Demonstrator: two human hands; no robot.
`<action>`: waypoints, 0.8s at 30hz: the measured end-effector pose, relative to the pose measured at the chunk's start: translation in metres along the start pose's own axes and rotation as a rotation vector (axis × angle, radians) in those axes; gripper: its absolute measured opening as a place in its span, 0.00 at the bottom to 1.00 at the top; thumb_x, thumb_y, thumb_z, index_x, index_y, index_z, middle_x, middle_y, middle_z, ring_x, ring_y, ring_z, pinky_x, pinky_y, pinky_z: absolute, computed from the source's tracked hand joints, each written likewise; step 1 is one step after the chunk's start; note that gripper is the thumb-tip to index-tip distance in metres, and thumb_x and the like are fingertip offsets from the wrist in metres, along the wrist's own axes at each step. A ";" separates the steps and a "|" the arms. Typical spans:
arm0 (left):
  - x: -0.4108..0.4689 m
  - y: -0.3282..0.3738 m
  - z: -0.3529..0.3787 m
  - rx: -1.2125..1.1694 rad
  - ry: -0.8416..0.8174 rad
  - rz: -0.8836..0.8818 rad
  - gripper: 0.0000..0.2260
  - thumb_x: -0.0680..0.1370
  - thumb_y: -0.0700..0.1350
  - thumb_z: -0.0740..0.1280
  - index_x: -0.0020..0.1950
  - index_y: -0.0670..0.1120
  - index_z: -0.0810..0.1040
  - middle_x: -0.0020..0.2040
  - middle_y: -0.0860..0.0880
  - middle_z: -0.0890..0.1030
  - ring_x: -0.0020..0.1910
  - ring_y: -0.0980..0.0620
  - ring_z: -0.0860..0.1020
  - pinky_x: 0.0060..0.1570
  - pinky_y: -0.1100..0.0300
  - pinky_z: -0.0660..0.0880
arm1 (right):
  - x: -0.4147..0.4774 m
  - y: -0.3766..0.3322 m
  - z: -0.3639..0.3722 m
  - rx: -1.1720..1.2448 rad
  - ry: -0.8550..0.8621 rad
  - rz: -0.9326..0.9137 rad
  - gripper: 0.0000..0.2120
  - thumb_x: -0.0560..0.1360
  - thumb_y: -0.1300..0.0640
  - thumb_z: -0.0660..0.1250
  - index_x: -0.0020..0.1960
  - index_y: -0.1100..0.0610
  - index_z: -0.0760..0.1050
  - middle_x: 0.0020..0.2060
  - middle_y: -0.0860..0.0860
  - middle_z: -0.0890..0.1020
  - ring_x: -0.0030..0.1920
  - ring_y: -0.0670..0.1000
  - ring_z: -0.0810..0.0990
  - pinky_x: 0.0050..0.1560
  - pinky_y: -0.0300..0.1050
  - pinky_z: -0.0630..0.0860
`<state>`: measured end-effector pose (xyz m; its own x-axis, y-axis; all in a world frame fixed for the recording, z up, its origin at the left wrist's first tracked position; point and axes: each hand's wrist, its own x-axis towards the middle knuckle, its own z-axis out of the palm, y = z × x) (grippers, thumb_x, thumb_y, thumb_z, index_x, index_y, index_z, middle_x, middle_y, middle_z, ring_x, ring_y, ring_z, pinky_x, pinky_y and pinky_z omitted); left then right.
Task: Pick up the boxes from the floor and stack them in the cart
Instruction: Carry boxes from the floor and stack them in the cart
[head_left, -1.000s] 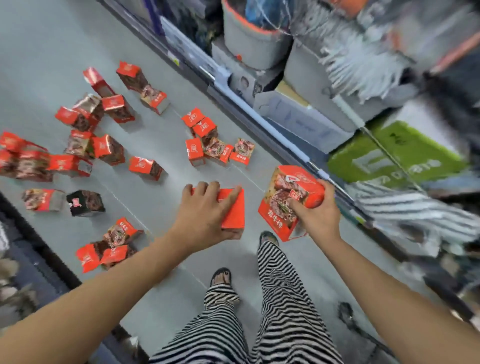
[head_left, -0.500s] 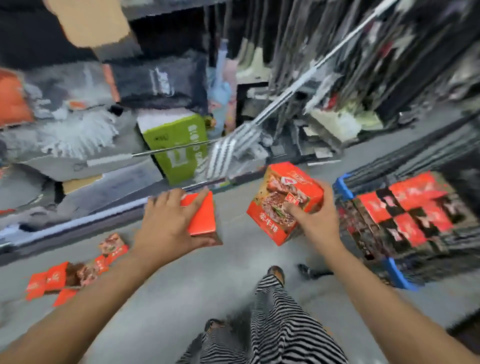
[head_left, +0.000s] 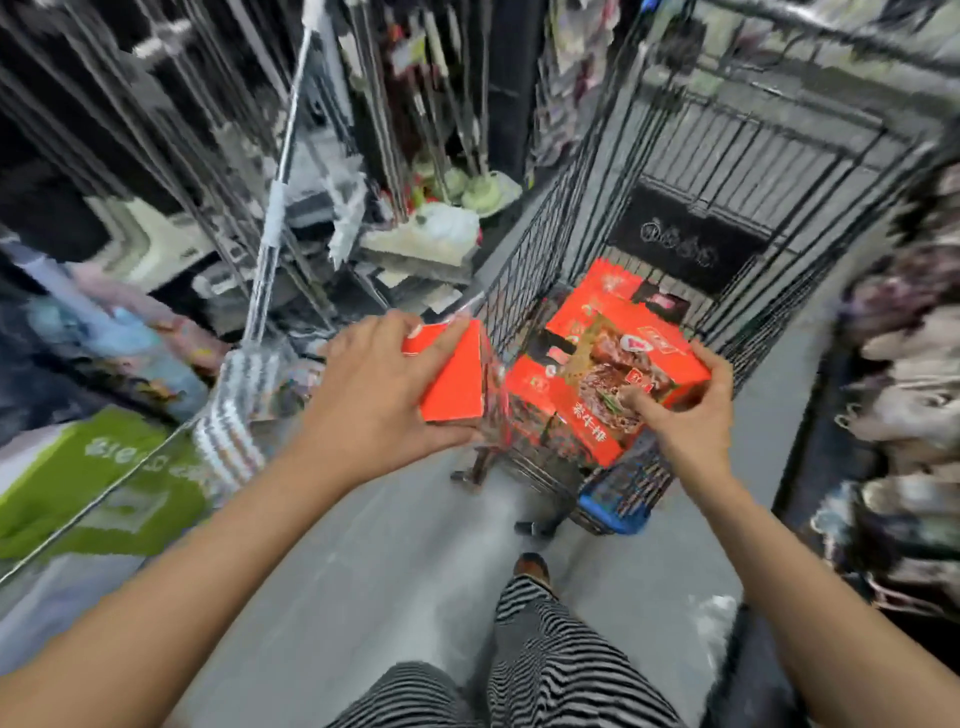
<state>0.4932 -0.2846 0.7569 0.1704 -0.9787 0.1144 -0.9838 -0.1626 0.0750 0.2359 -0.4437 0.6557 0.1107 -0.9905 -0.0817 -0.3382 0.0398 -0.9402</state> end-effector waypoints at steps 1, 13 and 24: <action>0.019 0.005 0.007 0.008 -0.008 0.033 0.46 0.63 0.76 0.59 0.76 0.52 0.62 0.56 0.38 0.73 0.52 0.38 0.73 0.52 0.44 0.70 | 0.008 0.006 -0.005 -0.012 -0.014 0.013 0.37 0.64 0.58 0.80 0.66 0.47 0.65 0.48 0.38 0.76 0.46 0.40 0.76 0.50 0.33 0.70; 0.139 0.008 0.152 -0.094 -0.372 0.329 0.47 0.62 0.75 0.58 0.76 0.53 0.62 0.60 0.39 0.72 0.59 0.37 0.70 0.59 0.43 0.67 | 0.032 0.085 0.018 -0.079 -0.311 0.304 0.38 0.64 0.63 0.80 0.67 0.50 0.63 0.50 0.41 0.74 0.48 0.40 0.76 0.43 0.25 0.71; 0.169 -0.002 0.240 -0.194 -0.502 0.551 0.44 0.62 0.71 0.65 0.74 0.56 0.61 0.63 0.42 0.73 0.60 0.39 0.69 0.58 0.40 0.70 | 0.031 0.137 0.044 0.026 -0.314 0.492 0.50 0.65 0.62 0.79 0.76 0.49 0.52 0.66 0.52 0.73 0.65 0.50 0.73 0.66 0.47 0.68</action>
<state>0.5112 -0.4802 0.5388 -0.4319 -0.8591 -0.2747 -0.8846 0.3440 0.3149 0.2343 -0.4626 0.5092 0.2195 -0.7684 -0.6012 -0.3973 0.4924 -0.7744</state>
